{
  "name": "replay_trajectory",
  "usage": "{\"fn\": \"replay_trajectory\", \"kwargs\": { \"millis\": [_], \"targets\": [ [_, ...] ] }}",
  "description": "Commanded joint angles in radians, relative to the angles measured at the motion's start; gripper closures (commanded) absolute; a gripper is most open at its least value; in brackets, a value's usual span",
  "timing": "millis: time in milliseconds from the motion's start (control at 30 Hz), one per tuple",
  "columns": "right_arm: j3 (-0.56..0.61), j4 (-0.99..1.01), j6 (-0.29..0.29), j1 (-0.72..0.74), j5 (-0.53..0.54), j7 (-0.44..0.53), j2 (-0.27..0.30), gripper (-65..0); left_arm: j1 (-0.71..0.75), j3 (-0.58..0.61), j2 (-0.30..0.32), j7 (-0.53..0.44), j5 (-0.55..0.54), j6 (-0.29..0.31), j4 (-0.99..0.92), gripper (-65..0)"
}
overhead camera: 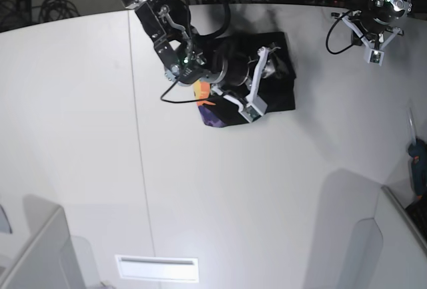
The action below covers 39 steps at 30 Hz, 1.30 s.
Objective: Fold the T-shirt properly
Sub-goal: 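Press and flatten the folded bundle with the right gripper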
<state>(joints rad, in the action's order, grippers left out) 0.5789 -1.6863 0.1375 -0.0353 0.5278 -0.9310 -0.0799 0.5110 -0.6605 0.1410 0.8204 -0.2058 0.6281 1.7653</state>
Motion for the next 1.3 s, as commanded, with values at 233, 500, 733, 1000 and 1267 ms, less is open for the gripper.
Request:
{"fn": "replay_trajectory", "kwargs": {
  "millis": [233,500,733,1000,1267],
  "targets": [
    [0.042,0.035,0.004,0.070,0.022,-0.020,-0.027,-32.4,0.002,-0.009,0.012,-0.006,-0.001,-0.004,0.012,0.0],
    [0.166,-0.156,0.006,0.120,0.021,-0.050,0.056,-8.3,0.001,-0.091,0.012,-0.006,-0.002,-0.004,0.014,0.0],
    [-0.072,-0.286,0.006,0.024,0.021,0.007,0.173,0.0,0.001,-0.189,0.013,-0.005,-0.002,0.070,0.012,0.0],
    [-0.231,-0.191,0.006,0.035,0.019,0.051,0.254,0.0,0.011,-0.221,0.010,-0.005,-0.002,0.070,0.012,0.0],
    [-0.207,-0.108,0.006,0.044,0.019,0.057,0.228,0.0,0.011,-0.215,0.006,-0.005,-0.002,0.070,0.012,0.0]
  ]
}}
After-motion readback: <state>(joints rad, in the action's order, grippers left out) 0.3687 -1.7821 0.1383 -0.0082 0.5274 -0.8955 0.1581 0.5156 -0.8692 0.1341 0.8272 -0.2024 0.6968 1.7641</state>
